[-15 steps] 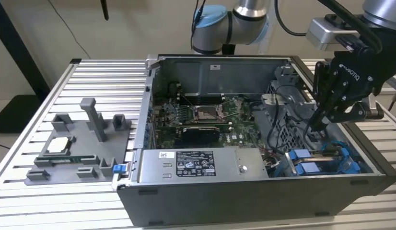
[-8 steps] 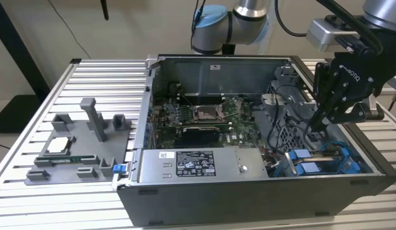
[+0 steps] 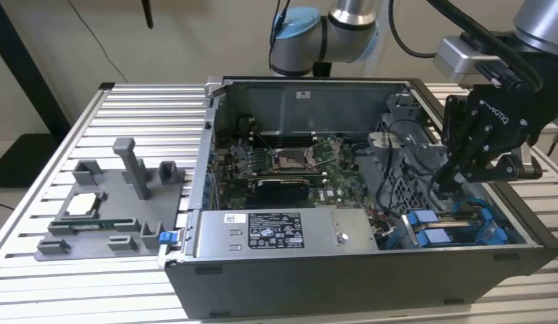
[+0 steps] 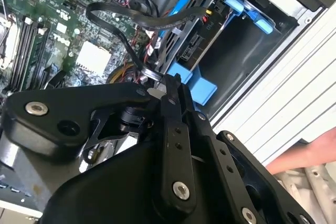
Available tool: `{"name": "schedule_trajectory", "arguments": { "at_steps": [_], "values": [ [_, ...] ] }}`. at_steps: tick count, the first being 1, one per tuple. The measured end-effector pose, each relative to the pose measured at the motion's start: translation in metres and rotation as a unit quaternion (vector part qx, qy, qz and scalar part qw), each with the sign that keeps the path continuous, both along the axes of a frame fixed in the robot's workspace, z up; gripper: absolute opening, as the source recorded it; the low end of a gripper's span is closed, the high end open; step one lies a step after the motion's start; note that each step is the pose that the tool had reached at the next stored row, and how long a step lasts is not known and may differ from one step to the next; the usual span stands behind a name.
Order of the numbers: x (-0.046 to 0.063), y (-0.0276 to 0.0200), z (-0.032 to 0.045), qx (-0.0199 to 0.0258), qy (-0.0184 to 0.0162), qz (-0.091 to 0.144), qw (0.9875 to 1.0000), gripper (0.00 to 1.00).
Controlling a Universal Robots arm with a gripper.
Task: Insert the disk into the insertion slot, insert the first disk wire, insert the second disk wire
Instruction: 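Insert the second disk wire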
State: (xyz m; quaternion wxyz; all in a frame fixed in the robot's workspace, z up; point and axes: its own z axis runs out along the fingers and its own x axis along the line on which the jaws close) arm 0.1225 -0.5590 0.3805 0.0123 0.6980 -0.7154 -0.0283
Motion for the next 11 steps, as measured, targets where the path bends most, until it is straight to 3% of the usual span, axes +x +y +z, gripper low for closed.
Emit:
{"name": "schedule_trajectory", "arguments": {
  "at_steps": [5,11],
  "values": [
    [0.0030,-0.0042,-0.0043,0.0053,0.0011,0.000,1.0000,0.00],
    [0.0074,-0.0080,-0.0098,0.0076,0.0028,0.000,1.0000,0.00]
  ]
}}
